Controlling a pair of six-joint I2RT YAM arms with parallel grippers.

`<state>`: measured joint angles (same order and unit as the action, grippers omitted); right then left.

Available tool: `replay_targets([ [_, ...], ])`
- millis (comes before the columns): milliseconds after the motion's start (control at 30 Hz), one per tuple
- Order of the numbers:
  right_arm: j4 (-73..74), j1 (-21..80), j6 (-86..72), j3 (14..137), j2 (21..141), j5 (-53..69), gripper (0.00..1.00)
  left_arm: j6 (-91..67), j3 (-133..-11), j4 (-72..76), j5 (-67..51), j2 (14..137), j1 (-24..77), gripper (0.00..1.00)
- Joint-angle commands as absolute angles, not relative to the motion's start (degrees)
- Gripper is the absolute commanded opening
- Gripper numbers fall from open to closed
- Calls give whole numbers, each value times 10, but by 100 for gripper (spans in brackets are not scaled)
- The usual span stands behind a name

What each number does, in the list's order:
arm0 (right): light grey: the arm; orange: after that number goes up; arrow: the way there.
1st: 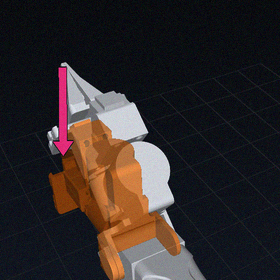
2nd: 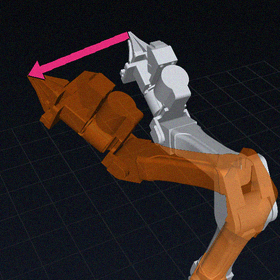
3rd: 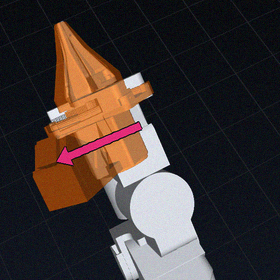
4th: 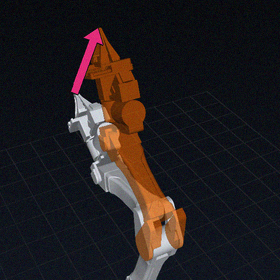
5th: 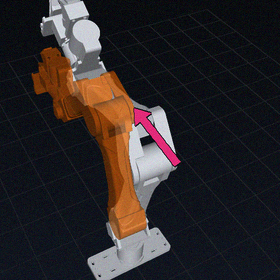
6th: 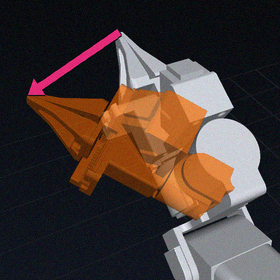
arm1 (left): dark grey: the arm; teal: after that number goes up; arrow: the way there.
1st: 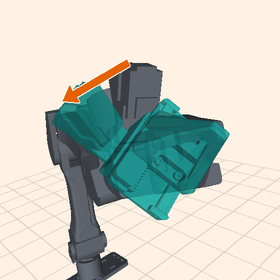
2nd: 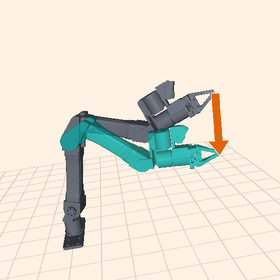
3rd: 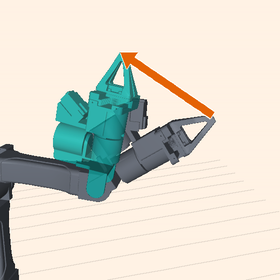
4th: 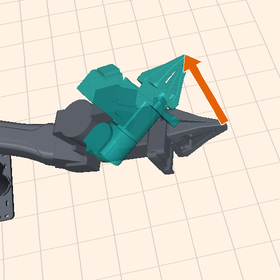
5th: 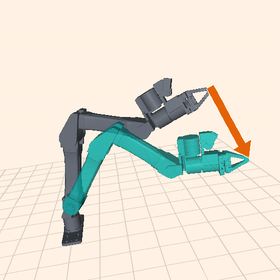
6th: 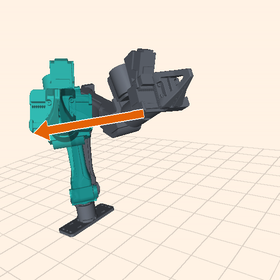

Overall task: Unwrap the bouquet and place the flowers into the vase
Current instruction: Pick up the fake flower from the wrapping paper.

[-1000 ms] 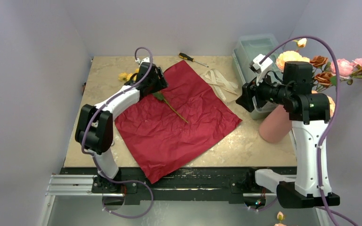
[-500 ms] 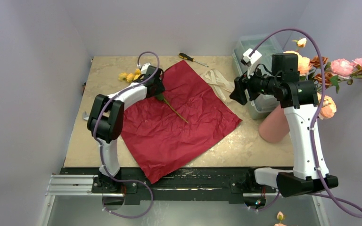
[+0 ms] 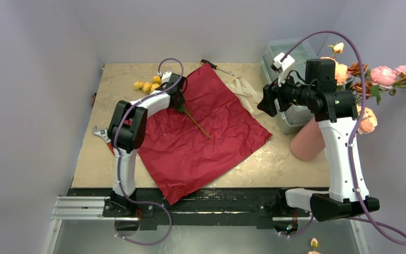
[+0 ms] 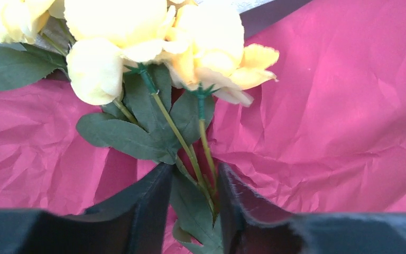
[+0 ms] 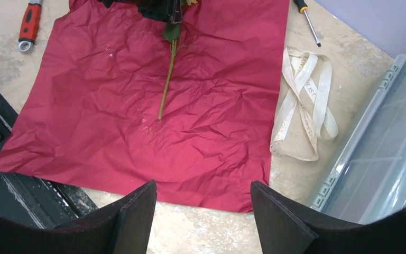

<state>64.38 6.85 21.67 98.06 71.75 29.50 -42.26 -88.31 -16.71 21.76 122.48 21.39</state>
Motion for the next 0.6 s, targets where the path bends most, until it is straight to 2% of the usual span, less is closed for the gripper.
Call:
replay_targets([
  [0, 616, 72, 199, 1000, 716, 289, 70, -431, -913, -181, 199, 1233, 206, 27],
  [100, 606, 72, 184, 996, 718, 292, 70, -434, -915, -187, 189, 1218, 202, 11],
  [200, 594, 72, 166, 990, 719, 306, 70, -431, -914, -188, 181, 1193, 201, 0],
  [333, 571, 72, 138, 990, 725, 326, 70, -410, -903, -160, 155, 1149, 200, 0],
  [567, 535, 71, 86, 996, 747, 357, 70, -349, -809, 15, 57, 1025, 200, 0],
])
